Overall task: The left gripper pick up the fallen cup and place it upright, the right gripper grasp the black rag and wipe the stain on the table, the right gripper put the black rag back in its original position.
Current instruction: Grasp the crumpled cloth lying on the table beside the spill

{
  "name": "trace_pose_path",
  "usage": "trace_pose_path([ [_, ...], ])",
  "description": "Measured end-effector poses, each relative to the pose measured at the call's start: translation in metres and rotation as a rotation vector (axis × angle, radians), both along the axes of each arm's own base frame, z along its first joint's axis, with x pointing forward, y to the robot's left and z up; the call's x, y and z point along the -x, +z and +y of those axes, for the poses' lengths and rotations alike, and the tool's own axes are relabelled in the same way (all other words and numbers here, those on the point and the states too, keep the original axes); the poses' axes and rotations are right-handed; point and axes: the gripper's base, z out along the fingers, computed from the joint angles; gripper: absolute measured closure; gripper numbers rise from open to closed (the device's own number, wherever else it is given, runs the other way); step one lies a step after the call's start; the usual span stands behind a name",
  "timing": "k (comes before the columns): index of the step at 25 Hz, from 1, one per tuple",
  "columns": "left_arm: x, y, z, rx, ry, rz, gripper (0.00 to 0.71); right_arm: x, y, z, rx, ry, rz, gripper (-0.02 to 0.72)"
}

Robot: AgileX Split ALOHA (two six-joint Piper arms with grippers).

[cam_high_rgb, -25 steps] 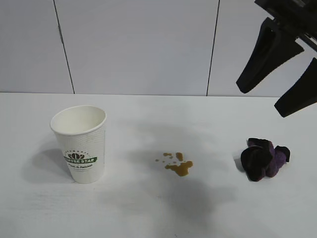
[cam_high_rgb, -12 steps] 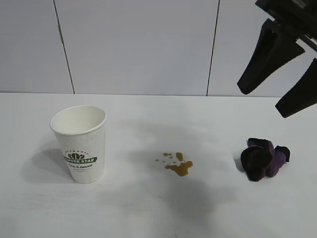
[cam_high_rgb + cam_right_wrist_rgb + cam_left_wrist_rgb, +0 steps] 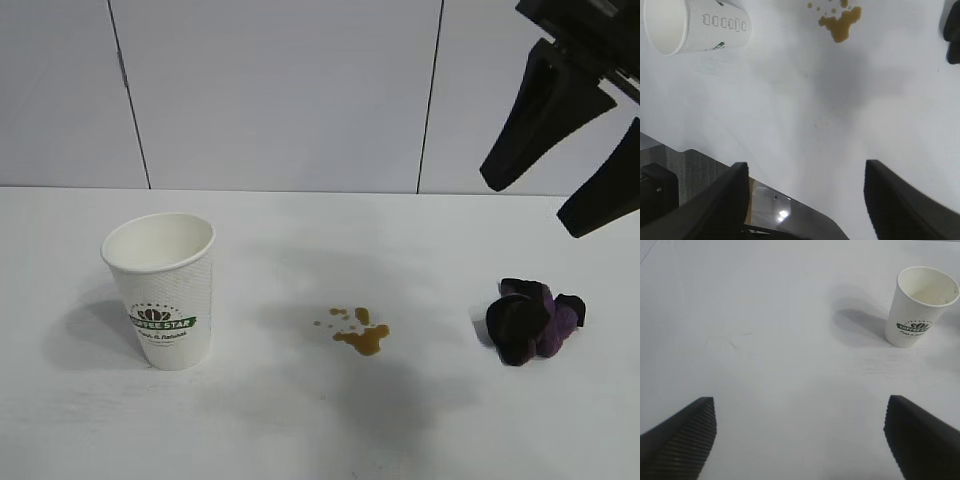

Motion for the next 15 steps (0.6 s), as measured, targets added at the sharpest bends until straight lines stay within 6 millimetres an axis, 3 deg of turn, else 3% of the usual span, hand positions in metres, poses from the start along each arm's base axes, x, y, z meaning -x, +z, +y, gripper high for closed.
trace_pose_path([
  [10, 0.000, 0.000, 0.000, 0.000, 0.000, -0.005, 0.052, -0.006, -0.006, -0.016, 0.192, -0.013, -0.060, 0.252],
  [15, 0.000, 0.000, 0.000, 0.000, 0.000, -0.005, 0.052, -0.026, -0.010, -0.025, 0.319, -0.048, -0.061, 0.252],
])
